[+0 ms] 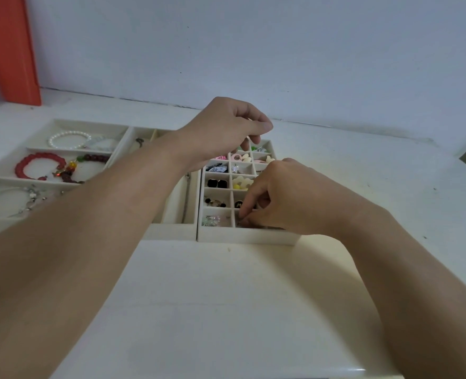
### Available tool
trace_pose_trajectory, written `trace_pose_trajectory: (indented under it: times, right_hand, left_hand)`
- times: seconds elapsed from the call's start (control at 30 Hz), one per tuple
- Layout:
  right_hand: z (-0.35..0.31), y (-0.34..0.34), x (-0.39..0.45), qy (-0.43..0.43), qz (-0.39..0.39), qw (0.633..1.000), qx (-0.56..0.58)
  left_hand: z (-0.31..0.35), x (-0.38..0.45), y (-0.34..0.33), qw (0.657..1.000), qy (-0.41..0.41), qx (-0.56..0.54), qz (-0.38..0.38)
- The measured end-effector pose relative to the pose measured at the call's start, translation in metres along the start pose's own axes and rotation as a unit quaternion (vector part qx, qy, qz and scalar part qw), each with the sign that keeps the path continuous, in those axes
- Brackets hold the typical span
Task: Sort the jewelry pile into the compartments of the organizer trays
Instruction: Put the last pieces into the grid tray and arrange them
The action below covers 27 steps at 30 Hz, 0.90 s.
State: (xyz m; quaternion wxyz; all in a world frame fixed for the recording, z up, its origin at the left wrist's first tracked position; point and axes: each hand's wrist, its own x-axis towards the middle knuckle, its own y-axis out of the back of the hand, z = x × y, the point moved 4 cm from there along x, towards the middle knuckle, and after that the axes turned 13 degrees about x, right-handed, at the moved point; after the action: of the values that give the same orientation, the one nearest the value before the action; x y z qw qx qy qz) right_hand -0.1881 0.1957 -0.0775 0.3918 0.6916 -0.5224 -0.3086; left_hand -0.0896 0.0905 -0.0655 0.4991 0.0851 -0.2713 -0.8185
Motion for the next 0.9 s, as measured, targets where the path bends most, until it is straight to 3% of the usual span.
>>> trace_pose_trajectory:
  times: [0.9]
  right_hand:
    - [0.0037, 0.0038, 0.0007, 0.013, 0.006, 0.998, 0.061]
  left_hand:
    - [-0.0011, 0.0000, 0.0008, 1.000, -0.001, -0.001, -0.005]
